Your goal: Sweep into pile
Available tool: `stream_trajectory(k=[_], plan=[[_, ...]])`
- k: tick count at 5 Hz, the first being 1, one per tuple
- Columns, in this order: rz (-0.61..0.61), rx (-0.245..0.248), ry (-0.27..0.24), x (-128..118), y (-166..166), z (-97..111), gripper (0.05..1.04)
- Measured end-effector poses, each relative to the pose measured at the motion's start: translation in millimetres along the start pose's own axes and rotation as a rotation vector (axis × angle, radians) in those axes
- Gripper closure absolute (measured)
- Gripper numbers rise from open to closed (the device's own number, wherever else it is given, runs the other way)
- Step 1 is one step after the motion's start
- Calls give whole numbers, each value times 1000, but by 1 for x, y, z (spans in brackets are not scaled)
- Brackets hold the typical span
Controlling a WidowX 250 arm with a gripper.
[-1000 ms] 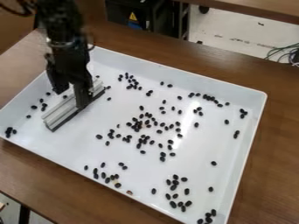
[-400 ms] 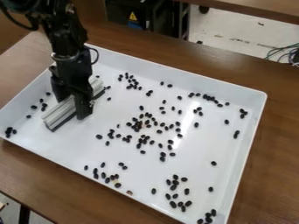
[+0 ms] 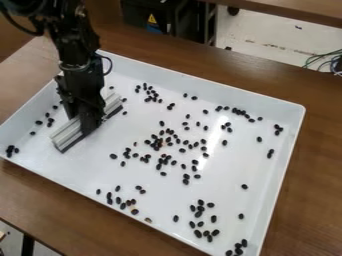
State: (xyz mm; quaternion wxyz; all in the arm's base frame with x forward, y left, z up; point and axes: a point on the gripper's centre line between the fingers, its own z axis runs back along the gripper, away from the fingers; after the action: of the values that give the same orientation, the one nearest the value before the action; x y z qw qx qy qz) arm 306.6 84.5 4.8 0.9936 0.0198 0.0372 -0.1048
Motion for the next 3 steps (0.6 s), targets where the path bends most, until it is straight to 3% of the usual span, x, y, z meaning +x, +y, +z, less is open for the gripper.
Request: stream_trajectory(k=[1,2,3], plan=[[23,-2,46,-7,0,1,726],[117,56,93,-14,10,13,726],[237,138,52,-14,25,34,727]])
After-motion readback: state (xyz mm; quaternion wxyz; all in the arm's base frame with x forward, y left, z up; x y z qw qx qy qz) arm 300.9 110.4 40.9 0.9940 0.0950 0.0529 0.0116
